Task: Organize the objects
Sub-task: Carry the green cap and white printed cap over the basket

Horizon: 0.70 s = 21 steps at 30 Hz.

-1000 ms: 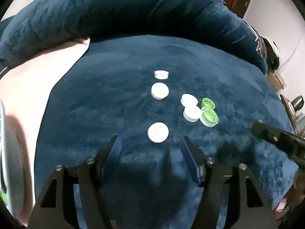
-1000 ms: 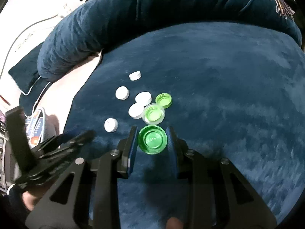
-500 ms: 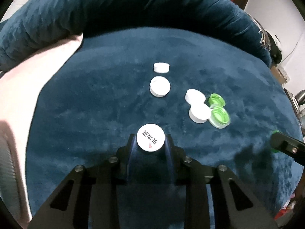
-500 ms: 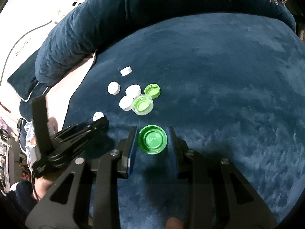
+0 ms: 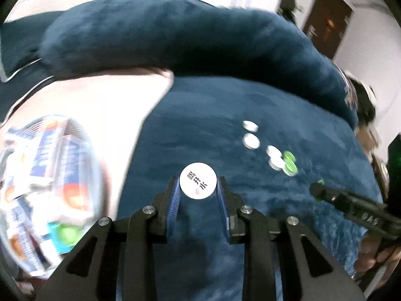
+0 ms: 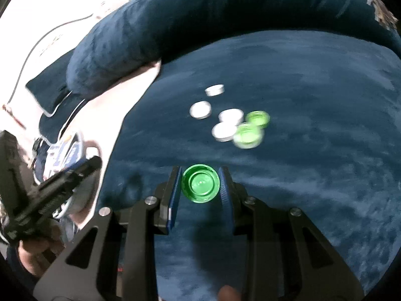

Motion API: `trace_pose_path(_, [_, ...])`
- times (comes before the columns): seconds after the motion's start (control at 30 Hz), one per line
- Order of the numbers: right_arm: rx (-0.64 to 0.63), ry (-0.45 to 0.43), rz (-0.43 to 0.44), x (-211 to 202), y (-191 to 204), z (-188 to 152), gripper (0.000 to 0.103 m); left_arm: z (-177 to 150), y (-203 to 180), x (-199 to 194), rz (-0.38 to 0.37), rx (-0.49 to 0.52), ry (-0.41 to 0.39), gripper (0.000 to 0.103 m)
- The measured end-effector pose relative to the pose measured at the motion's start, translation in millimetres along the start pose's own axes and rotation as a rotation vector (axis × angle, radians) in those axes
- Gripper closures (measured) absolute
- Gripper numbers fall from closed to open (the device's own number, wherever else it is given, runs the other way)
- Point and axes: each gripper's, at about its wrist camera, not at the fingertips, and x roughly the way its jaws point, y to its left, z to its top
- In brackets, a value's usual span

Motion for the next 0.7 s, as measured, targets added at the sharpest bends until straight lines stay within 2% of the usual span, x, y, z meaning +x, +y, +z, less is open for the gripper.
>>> trace_pose_path(0.43, [-0.242,0.046,0.204,27,176,-10,0.072,5,179,-107,0.131,-0.398,-0.128,0.073])
trace_pose_path(0.57, [-0.312,0.074,0.265,39,232,-18,0.072,2,228,-120,0.16,-0.501,-0.128,0.073])
trace_pose_path(0.7, [-0.332,0.119,0.301,58,269,-26,0.072,1,257,-108,0.166,-0.56,-0.093,0.073])
